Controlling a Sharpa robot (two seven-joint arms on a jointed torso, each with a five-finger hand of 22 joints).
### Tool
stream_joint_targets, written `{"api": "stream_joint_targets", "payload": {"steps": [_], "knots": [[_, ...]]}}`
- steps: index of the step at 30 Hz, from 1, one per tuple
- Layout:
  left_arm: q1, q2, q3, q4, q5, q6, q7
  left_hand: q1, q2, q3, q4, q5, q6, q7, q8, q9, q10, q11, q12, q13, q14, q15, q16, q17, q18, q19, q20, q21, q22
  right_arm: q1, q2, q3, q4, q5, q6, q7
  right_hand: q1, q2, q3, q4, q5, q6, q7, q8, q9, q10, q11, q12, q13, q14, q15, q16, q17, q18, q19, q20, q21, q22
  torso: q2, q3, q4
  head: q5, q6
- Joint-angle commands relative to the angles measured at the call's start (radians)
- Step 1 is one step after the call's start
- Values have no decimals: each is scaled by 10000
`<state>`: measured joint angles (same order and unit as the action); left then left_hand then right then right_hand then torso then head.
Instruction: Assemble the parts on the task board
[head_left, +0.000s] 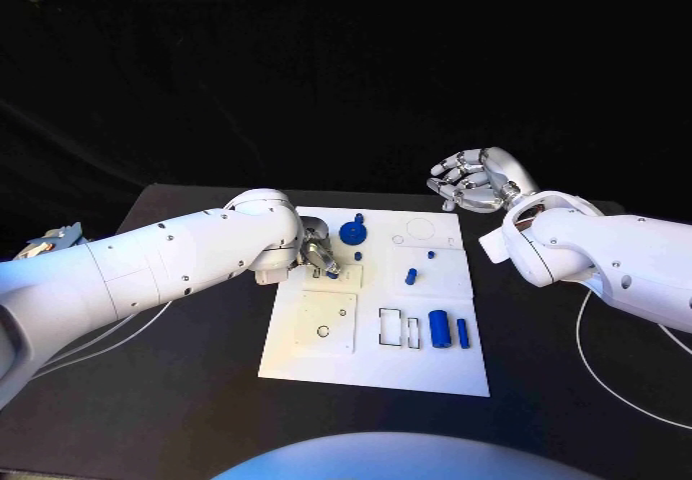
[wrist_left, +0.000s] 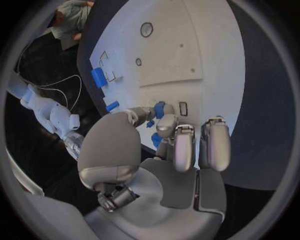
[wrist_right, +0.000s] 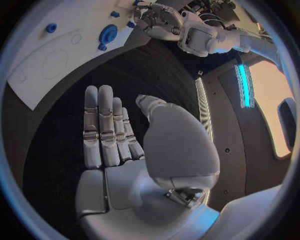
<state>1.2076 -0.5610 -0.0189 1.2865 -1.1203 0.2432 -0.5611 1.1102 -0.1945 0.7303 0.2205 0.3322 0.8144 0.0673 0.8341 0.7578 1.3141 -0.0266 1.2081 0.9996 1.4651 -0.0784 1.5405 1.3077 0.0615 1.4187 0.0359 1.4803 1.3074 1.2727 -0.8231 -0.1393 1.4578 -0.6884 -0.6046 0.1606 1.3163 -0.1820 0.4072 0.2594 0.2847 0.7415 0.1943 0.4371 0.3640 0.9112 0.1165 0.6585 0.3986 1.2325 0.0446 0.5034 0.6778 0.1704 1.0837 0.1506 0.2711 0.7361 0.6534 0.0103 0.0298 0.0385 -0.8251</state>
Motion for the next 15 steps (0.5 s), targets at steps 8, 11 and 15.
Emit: {"api": "stream_joint_targets", "payload": {"steps": [8,11,15], "knots": [[-12,87,-15,-62,231,209,-41,-299,-66,981,-1023,-76,254,-290,-3,-22,94,-52,79,18,907,-76,6,2074,-93,65,-74,26,305,0,-15,2,27,-20,91,53,-67,-12,-43,6,33,-89,45,57,-10,-37,39,-30,-17,16,33,-80,13,108,24,39,-71,-18,4,0,0,-12,4],[-12,107,-21,-99,275,231,-35,-417,-82,794,-837,-78,299,-310,-14,-32,96,-66,94,28,907,-88,6,2073,-93,65,-87,20,303,0,-15,2,26,-19,91,50,-75,-11,-46,10,32,-88,46,61,-10,-36,40,-29,-21,18,34,-85,15,108,26,39,-74,-22,4,-3,2,-17,3],[-12,141,-33,-152,314,239,-25,-538,-106,616,-646,-68,341,-327,-38,-51,83,-80,95,19,907,-103,7,2073,-93,66,-103,15,301,0,-16,2,29,-19,90,45,-75,-11,-46,10,32,-88,46,61,-10,-36,40,-29,-21,18,34,-85,15,108,26,39,-74,-22,3,-3,5,-27,-1]]}}
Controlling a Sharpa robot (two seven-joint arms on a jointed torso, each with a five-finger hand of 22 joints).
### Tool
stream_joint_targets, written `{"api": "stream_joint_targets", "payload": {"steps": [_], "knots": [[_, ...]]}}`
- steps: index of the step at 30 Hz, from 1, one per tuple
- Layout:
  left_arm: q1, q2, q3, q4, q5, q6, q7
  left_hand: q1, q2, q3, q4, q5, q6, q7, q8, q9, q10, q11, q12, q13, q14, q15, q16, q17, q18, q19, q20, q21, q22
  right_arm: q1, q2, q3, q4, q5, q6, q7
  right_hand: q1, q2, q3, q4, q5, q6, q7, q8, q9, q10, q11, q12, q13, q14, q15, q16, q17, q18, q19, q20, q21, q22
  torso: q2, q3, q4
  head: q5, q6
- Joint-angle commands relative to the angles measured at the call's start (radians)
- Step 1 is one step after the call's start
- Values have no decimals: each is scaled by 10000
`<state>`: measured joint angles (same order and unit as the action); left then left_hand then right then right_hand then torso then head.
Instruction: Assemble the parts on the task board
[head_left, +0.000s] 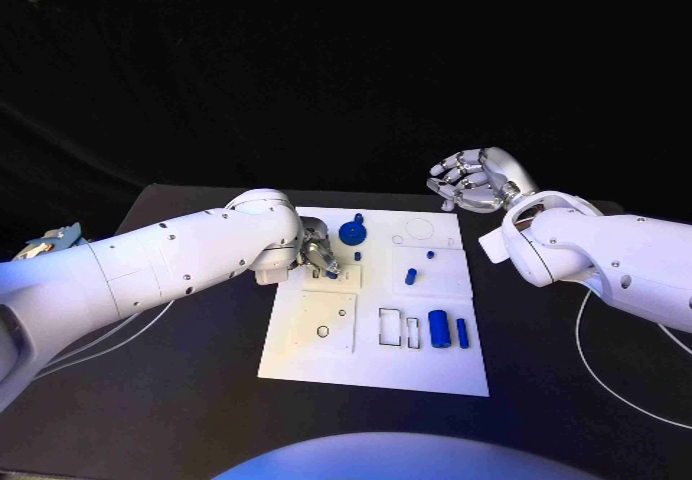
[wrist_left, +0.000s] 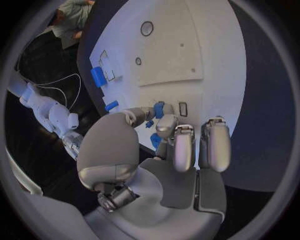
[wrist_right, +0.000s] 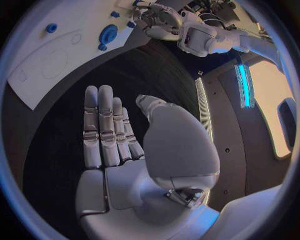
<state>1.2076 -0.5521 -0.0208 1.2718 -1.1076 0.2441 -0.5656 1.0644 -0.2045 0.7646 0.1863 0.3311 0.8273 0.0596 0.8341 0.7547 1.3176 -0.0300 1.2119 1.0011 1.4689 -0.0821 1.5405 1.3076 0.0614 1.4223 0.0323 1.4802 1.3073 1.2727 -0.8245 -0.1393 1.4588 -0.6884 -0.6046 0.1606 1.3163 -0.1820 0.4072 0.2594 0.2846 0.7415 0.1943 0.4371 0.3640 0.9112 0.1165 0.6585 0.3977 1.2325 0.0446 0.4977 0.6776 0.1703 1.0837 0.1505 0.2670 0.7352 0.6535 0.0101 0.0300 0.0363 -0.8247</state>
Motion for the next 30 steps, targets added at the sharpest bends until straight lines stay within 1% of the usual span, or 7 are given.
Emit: {"api": "stream_joint_targets", "payload": {"steps": [1,7,9,17,22,26,30], "knots": [[-12,53,-15,-7,188,230,20,-86,-8,264,-294,-57,214,-252,-40,-21,47,-48,56,2,870,-67,7,2074,-93,33,-68,16,306,0,-3,2,18,-19,91,44,-75,-11,-46,10,32,-88,46,61,-10,-36,40,-29,-12,18,33,-28,17,109,26,39,-34,-13,2,-1,3,-5,-5],[-12,92,-32,-61,223,230,20,-217,-29,77,-87,-59,263,-261,-62,-39,57,-56,89,35,872,-75,12,2081,-92,32,-79,9,300,2,-2,2,21,-18,91,41,-88,-6,-50,19,30,-86,46,68,-10,-34,41,-27,-19,22,34,-37,21,108,30,39,-40,-22,2,0,-9,-6,-8],[-12,102,-37,-71,230,239,17,-238,-35,38,-53,-64,274,-263,-64,-41,60,-58,96,42,873,-76,13,2083,-94,38,-80,11,309,2,-3,2,25,-18,91,41,-88,-6,-50,19,30,-86,46,68,-10,-34,41,-27,-19,22,34,-37,21,108,30,39,-40,-22,2,-3,-5,-23,-12],[-12,120,-43,-94,252,243,2,-356,-84,-283,167,-78,333,-272,-84,-57,64,-64,117,50,872,-83,13,2079,-96,46,-90,8,317,5,-12,2,39,-18,96,37,-102,-5,-56,27,28,-86,47,73,-10,-33,42,-26,-25,25,35,-46,25,108,33,40,-45,-29,8,5,4,-37,-16],[-12,123,-45,-120,262,228,-22,-537,-70,-926,593,-104,418,-270,-121,-82,67,-60,145,61,875,-83,20,2090,-101,64,-95,8,340,9,-18,2,47,-18,106,33,-102,-5,-56,27,28,-86,47,73,-10,-33,42,-26,-25,25,35,-46,25,108,33,40,-45,-29,9,6,4,-45,-25],[-12,131,-45,-137,265,227,-34,-563,-58,-1243,755,-111,446,-270,-128,-85,68,-60,157,65,875,-83,22,2091,-102,70,-97,7,348,11,-21,2,49,-18,114,33,-123,-2,-65,39,24,-86,47,82,-10,-31,43,-23,-35,32,36,-58,31,108,38,41,-54,-41,7,3,-1,-49,-29],[-12,139,-47,-151,267,244,-47,-562,-54,-1377,820,-116,456,-272,-132,-86,75,-61,169,79,876,-83,25,2097,-105,79,-98,11,362,11,-26,2,49,-18,121,33,-123,-2,-65,39,24,-86,47,82,-10,-31,43,-23,-35,32,36,-58,31,108,38,41,-54,-41,7,4,5,-55,-45]]}}
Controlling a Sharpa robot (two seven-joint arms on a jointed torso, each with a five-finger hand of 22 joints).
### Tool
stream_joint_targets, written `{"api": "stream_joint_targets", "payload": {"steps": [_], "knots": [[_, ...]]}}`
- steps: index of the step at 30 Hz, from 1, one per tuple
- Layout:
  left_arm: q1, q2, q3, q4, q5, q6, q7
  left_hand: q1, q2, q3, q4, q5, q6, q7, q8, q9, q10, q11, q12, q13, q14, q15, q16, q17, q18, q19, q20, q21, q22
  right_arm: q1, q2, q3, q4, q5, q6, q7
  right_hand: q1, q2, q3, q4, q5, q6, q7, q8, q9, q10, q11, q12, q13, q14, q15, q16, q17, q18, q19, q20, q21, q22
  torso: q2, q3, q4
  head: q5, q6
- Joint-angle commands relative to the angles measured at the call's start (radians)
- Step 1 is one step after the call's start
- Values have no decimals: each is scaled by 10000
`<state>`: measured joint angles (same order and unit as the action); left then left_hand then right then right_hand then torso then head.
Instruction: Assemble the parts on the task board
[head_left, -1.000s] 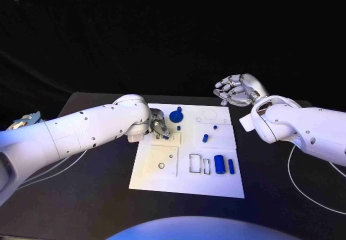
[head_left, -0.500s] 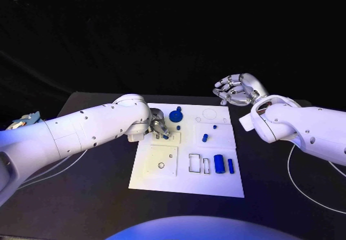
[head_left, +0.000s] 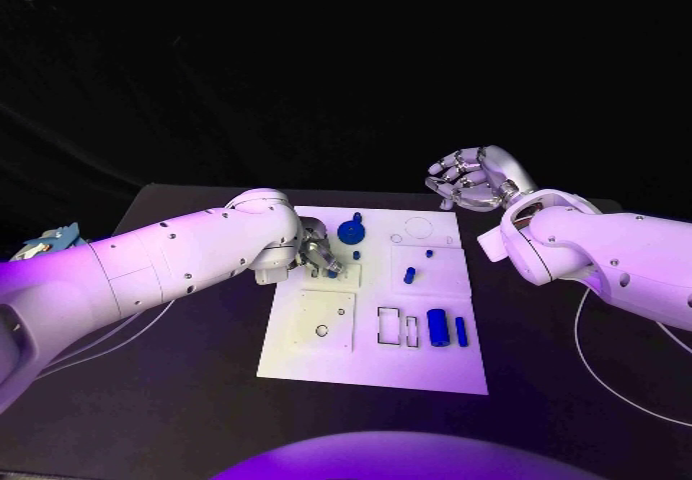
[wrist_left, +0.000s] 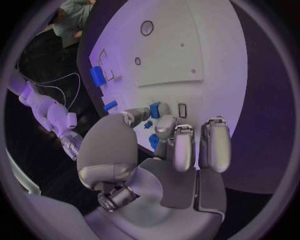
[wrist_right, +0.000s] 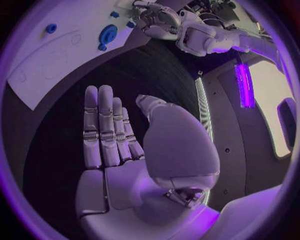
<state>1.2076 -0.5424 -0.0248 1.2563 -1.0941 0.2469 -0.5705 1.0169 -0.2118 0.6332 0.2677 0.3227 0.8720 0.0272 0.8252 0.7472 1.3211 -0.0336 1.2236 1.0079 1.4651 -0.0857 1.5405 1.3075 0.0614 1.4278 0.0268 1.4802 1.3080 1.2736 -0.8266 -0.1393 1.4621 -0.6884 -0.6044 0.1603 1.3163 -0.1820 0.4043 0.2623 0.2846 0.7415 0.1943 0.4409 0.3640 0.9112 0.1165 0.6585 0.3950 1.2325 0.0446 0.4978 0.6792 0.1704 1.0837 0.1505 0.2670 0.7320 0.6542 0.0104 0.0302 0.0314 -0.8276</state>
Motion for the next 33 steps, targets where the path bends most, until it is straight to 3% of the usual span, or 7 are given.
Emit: {"api": "stream_joint_targets", "payload": {"steps": [1,16,22,33], "knots": [[-12,43,-8,-1,132,219,-1,-88,21,-102,26,-34,11,52,-44,-11,38,-25,51,7,916,-47,28,2103,-106,28,-43,12,360,3,-5,2,17,-18,121,36,-123,-2,-36,9,25,-86,47,43,-9,-31,43,-23,-8,32,36,-58,15,107,38,41,-54,-8,0,3,4,-7,-15],[-12,-15,4,-9,126,192,-35,-126,41,-562,197,-50,40,56,-62,-18,41,-21,65,11,915,-47,28,2101,-110,40,-46,14,378,4,-25,2,17,-18,143,31,-171,2,-60,37,14,-86,46,61,-9,-24,44,-15,-27,48,38,-84,30,107,50,44,-73,-34,-6,-6,1,1,-5],[-8,-167,35,193,168,131,-60,-293,7,-1062,239,-45,62,63,-96,-35,54,-16,93,37,916,-43,32,2105,-112,49,-45,14,391,3,-26,2,2,-18,148,34,-190,4,-70,49,10,-88,45,68,-9,-23,44,-11,-35,54,39,-94,36,107,55,44,-81,-44,-7,-11,11,-11,16],[48,-507,277,626,264,-93,-102,-477,44,-1364,246,-28,62,69,-129,-50,32,-9,77,4,907,-38,15,2072,-110,47,-43,9,388,2,-33,2,-15,-17,127,42,-234,-6,-101,73,2,-97,44,81,-11,-23,45,-4,-53,66,40,-119,50,107,66,46,-99,-68,-10,-13,32,14,62]]}}
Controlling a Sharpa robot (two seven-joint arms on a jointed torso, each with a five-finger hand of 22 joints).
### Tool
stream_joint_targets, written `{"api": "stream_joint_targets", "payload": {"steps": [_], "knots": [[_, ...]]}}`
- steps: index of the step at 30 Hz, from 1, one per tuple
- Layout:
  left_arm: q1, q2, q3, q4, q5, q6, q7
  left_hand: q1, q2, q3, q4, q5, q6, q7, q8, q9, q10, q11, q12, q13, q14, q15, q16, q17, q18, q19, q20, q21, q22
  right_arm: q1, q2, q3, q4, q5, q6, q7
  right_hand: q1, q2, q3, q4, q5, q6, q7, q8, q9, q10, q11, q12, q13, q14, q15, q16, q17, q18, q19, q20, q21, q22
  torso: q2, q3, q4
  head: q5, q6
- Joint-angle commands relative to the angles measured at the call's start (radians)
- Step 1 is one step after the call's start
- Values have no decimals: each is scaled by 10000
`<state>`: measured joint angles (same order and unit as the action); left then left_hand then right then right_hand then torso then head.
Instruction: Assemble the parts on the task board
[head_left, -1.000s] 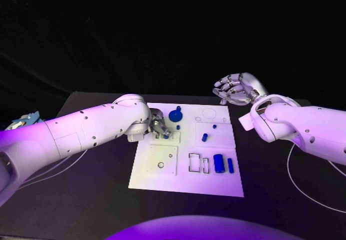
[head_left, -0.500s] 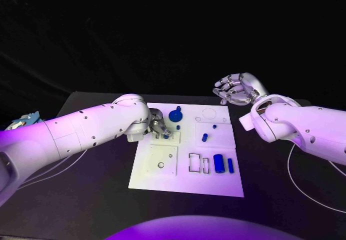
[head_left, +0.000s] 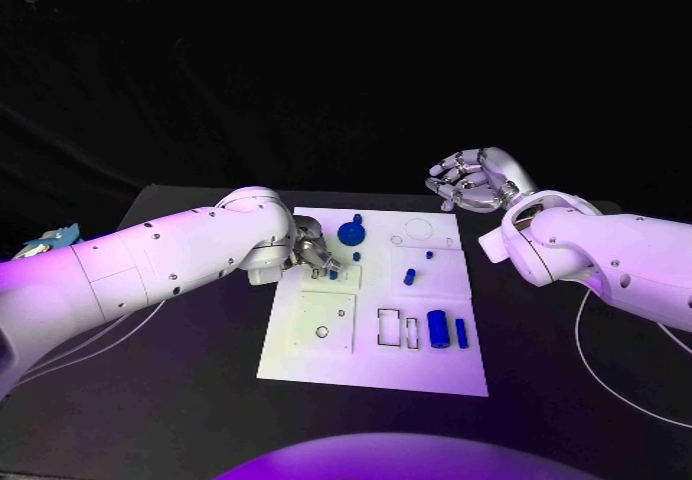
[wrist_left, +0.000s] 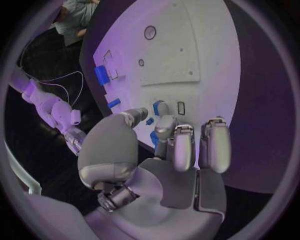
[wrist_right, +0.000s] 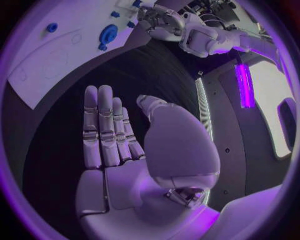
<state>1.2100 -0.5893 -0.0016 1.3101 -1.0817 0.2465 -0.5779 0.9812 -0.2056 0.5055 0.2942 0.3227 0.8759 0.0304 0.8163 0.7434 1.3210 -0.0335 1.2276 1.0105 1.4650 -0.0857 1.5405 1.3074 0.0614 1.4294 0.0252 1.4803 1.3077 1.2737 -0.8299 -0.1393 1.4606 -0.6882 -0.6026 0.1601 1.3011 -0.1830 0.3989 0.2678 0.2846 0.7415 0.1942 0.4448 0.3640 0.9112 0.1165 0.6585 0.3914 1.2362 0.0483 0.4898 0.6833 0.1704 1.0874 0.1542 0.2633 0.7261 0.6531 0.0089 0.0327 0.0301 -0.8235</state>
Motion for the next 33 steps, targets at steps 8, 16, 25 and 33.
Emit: {"api": "stream_joint_targets", "payload": {"steps": [8,16,25,33], "knots": [[80,-297,390,217,508,-361,88,-174,61,-235,-21,3,-82,70,-121,-42,-97,16,-95,-224,872,-23,-52,1944,-80,-53,-21,-50,255,-5,1,2,-21,-19,92,55,-81,-17,-63,10,-3,-111,44,44,-13,-31,44,-3,-26,30,4,-55,15,107,32,10,-72,-23,4,2,-2,39,96],[616,-513,544,-414,902,-769,574,736,242,-611,-38,79,-1245,749,-1486,-862,-1614,609,-1617,-2418,746,471,-292,1520,90,-576,345,-476,-562,-8,-26,1,-39,-19,102,37,-78,-20,-65,6,-4,-114,43,46,-14,-32,43,-1,-29,30,4,-60,17,107,34,10,-76,-27,-16,12,-4,70,211],[798,-291,493,-1358,-203,-1345,1056,967,93,-947,-22,19,-1633,991,-1988,-1311,-2132,823,-2068,-3116,661,670,-423,1287,161,-777,532,-648,-873,-17,-24,1,-49,-19,111,41,-78,-20,-65,6,-4,-114,43,46,-14,-32,43,-1,-29,30,4,-60,17,107,34,10,-76,-27,33,11,-45,173,312],[788,67,240,-1980,-526,-693,966,853,79,-1157,-7,-134,-1506,976,-1993,-1422,-2092,820,-1999,-3092,686,679,-379,1357,151,-730,563,-621,-804,-32,-6,1,-56,-19,118,53,-61,-13,-61,-7,0,-116,39,53,-13,-30,39,4,-36,36,1,-71,24,109,40,10,-83,-37,49,7,-40,187,272]]}}
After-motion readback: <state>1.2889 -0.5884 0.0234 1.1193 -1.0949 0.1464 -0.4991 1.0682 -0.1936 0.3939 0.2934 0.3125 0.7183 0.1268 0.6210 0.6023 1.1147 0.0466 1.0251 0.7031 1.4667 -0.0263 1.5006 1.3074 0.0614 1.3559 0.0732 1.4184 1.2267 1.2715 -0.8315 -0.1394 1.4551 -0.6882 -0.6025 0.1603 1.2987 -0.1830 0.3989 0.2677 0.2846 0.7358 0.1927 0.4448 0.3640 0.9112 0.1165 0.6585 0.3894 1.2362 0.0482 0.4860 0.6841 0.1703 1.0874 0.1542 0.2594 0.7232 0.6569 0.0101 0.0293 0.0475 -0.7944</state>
